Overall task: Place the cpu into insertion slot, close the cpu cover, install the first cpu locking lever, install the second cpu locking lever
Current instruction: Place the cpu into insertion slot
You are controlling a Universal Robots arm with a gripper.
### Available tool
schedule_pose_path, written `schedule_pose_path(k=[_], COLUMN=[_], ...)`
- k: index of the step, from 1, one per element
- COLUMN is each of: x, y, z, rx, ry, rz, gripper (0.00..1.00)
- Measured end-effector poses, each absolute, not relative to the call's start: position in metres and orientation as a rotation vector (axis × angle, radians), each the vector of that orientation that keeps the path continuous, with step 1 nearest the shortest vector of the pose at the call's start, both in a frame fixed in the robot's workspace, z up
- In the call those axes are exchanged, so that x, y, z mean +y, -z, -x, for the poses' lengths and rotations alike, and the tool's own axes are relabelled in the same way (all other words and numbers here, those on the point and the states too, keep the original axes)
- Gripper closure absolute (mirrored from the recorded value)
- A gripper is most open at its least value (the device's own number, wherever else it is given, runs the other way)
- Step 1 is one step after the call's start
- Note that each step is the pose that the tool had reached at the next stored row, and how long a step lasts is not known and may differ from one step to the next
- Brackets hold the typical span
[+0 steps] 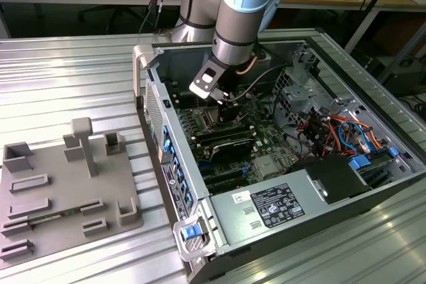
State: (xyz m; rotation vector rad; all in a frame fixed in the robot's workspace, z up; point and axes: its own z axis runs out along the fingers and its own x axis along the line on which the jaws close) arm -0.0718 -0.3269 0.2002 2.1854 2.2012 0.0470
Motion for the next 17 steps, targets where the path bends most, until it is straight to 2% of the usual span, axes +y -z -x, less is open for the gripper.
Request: schedule_pose_path(k=[17], x=[-0.3266], y=[-0.1973], z=[0.0721], rx=[2.203], ry=[-0.051], rz=[-2.187], gripper=[0.32])
